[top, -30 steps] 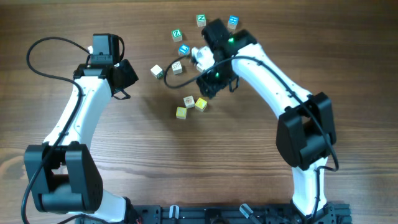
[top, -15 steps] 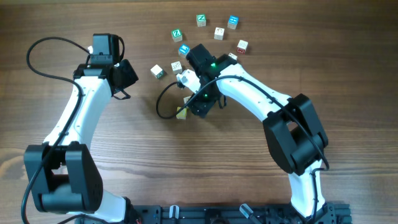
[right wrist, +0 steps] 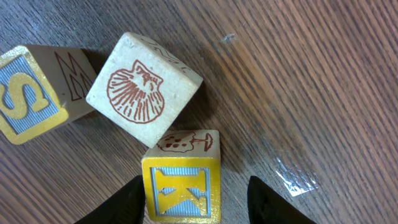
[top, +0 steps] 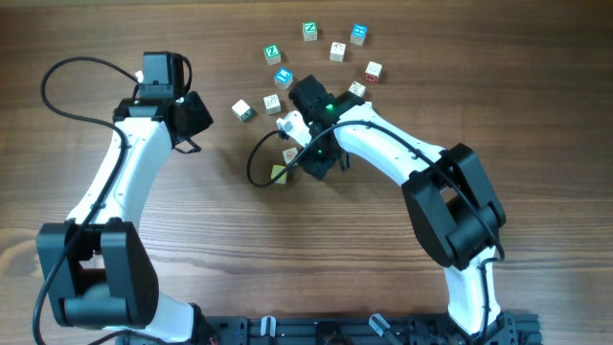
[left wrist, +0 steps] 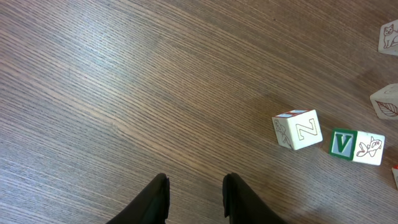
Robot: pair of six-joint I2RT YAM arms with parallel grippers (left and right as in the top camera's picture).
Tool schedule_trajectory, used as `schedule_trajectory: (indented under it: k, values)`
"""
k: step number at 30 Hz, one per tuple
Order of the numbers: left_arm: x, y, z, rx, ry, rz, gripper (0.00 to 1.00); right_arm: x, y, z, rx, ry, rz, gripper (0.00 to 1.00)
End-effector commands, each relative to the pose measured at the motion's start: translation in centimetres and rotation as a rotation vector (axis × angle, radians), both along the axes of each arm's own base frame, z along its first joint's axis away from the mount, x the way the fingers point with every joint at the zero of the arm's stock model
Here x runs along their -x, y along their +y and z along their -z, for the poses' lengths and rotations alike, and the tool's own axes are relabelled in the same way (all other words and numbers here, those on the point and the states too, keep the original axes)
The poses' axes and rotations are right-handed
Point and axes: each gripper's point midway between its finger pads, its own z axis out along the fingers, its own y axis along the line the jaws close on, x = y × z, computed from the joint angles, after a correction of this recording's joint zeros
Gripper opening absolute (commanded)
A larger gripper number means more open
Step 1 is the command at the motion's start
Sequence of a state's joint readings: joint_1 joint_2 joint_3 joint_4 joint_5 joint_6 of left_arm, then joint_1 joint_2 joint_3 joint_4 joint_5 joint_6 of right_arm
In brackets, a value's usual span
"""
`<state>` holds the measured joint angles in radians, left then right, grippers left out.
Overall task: Form a circle
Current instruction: 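Grasp the yellow K block with the right gripper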
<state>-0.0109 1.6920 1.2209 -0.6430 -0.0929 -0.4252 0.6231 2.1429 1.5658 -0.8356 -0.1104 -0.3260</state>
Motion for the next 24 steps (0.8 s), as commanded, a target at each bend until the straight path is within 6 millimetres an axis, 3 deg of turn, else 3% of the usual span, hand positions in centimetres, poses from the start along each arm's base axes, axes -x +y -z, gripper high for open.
schedule_trajectory:
  k: [1,8,15,21,24]
  values:
    - [0.16,0.25,0.10,-0.008,0.002,-0.008,0.31,0.11,-0.30,0.57,0.014,0.014,0.026,0.50]
    - [0.16,0.24,0.10,-0.008,0.002,-0.008,0.33,0.43,-0.53,0.63,0.022,0.030,0.044,0.45]
    - [0.16,0.24,0.10,-0.008,0.002,-0.008,0.34,0.33,-0.45,0.61,0.018,0.030,0.069,0.50]
    - [0.16,0.24,0.10,-0.008,0.002,-0.008,0.34,0.28,-0.40,0.60,0.015,0.029,0.070,0.36]
    - [0.16,0.24,0.10,-0.008,0.002,-0.008,0.34,0.40,-0.51,0.62,0.019,0.037,0.090,0.36]
